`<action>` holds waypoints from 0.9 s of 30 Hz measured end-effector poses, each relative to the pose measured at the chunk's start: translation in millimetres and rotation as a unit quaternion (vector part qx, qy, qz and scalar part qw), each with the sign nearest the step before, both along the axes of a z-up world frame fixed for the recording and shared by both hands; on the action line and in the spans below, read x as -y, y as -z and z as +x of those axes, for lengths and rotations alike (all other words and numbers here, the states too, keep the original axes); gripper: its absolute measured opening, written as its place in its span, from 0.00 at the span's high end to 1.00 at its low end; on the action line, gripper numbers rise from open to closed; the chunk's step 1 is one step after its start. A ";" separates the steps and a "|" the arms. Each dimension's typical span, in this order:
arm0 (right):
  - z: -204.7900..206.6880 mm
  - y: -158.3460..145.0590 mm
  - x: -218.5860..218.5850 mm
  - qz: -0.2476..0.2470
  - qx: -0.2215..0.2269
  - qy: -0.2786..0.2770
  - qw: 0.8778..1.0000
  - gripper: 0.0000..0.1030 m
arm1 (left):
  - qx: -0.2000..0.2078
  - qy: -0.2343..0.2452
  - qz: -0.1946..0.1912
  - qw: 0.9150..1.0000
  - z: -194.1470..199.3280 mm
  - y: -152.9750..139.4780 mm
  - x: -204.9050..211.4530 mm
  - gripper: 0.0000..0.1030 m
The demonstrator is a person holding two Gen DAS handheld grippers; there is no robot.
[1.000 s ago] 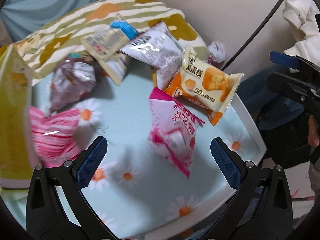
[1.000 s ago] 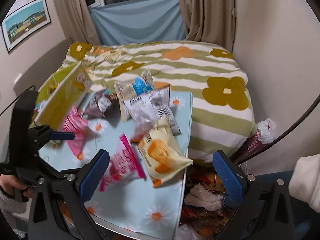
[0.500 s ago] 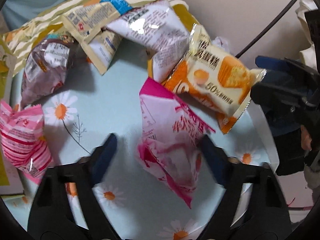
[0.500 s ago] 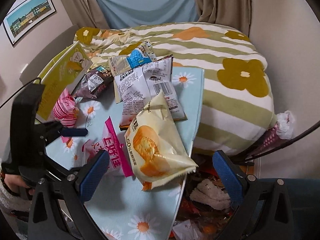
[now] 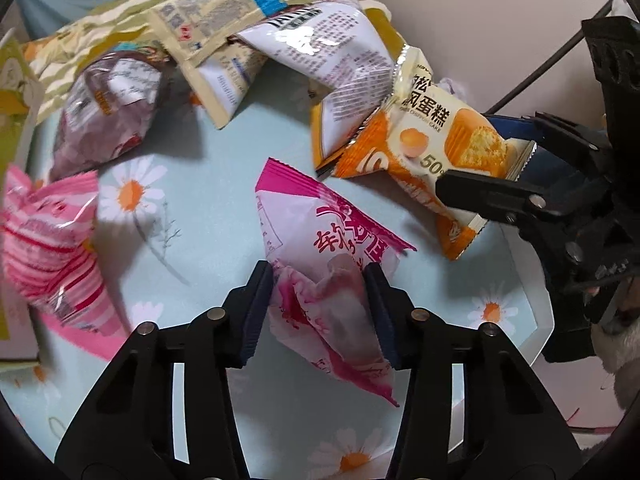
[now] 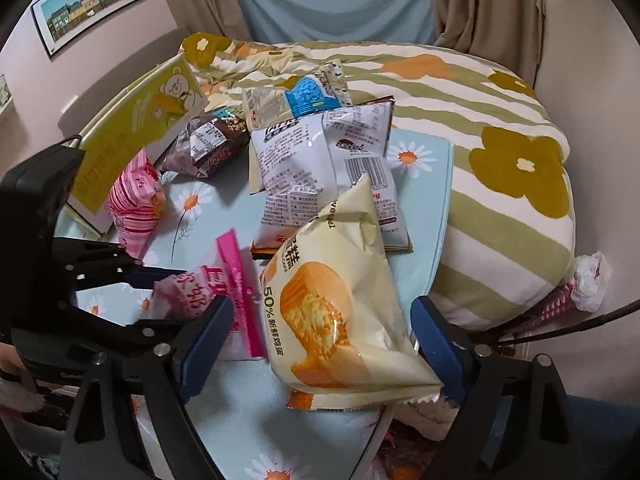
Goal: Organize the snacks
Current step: 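Grasp a pink-white bag with the left tool while the right grasps a cream cake bag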
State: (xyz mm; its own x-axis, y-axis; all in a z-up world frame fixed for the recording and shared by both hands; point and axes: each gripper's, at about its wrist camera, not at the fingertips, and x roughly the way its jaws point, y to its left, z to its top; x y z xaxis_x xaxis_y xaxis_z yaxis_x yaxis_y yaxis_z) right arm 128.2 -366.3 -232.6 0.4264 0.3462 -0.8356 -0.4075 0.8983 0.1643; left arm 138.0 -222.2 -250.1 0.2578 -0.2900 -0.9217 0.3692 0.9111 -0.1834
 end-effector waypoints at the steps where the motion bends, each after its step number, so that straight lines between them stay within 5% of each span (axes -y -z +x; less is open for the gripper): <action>1: 0.5 1.0 -1.2 -0.002 -0.001 -0.001 1.000 0.15 | 0.002 -0.001 0.002 1.000 -0.3 1.1 -8.4 0.57; 14: 3.5 15.2 -15.9 -0.030 0.002 -0.017 0.999 0.16 | 0.012 -0.038 -0.011 0.999 -13.6 -12.5 -41.5 0.60; 18: 2.8 18.6 -20.6 -0.037 -0.005 -0.025 0.999 0.36 | 0.018 -0.042 -0.011 0.999 -20.7 -15.0 -40.8 0.62; 27: -16.1 8.3 -26.3 -0.050 0.011 -0.030 0.998 0.51 | 0.031 -0.056 -0.027 0.998 -37.3 -25.8 -40.0 0.67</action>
State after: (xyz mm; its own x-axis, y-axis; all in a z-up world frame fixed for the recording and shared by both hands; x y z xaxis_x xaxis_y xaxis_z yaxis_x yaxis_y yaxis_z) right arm 112.1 -340.0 -240.9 0.4269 0.2862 -0.8578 -0.4635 0.8838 0.0641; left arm 100.7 -182.2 -224.3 0.3474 -0.3046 -0.8869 0.2774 0.9368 -0.2131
